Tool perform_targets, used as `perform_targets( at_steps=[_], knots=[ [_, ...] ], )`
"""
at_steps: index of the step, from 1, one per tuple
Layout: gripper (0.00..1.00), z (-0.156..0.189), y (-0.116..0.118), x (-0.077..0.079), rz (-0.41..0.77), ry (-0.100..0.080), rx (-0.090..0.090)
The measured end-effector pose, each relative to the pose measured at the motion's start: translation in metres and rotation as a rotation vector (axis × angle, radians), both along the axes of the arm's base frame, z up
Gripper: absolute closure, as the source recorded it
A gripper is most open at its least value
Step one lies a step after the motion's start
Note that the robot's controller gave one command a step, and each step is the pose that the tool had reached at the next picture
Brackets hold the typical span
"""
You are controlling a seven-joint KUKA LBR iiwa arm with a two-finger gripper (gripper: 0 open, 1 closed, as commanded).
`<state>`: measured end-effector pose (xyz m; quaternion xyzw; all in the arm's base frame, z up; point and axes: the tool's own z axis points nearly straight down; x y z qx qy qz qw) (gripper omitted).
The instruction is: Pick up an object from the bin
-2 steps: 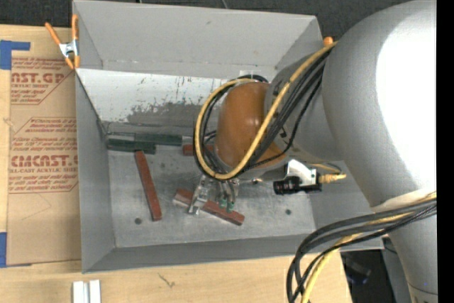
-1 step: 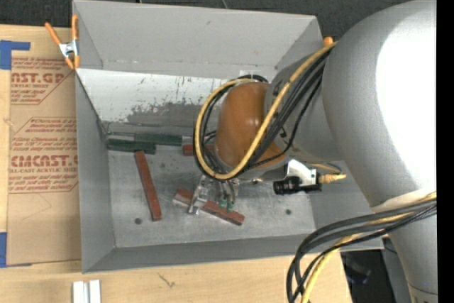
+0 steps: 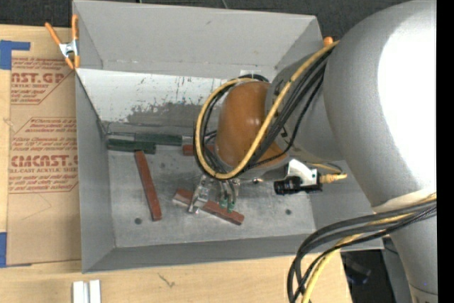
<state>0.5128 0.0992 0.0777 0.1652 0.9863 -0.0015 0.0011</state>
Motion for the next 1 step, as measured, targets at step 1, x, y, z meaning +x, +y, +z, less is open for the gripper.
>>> perform_targets(
  at_steps=[1],
  knots=[
    [1.0,0.0088,0.0005,-0.0016,0.0,0.004,0.001]
  ],
)
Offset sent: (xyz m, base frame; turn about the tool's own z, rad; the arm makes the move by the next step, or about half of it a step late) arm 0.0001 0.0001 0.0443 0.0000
